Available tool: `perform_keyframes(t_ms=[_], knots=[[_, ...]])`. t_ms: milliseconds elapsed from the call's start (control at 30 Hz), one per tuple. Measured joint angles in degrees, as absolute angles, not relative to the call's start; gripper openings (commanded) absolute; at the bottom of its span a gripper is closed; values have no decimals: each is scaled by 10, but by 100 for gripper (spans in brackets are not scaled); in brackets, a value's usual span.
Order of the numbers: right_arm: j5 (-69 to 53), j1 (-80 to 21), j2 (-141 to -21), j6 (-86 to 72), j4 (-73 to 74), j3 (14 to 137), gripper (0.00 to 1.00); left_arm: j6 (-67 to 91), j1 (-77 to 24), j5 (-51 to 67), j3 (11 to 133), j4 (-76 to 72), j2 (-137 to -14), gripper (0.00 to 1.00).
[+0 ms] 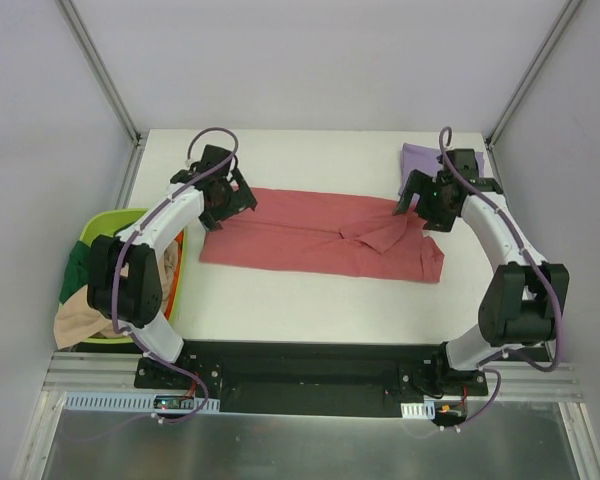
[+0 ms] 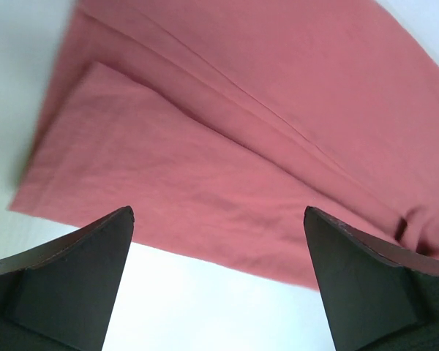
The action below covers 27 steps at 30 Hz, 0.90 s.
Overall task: Fold and stack the t-shirts
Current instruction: Fold the other side of the tshirt into a rectangle
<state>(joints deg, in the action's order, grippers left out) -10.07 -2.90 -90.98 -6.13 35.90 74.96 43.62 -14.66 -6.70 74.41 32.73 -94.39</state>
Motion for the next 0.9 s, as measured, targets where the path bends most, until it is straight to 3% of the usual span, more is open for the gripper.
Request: perform_keyframes(t_ms=[233,900], knots=[[-146,-83,-913,-92,309,678,96,399,-168,30,744,302,-985,99],[-161,-108,-1060,-152,227,722,96,381,-168,23,686,293,-1024,99]])
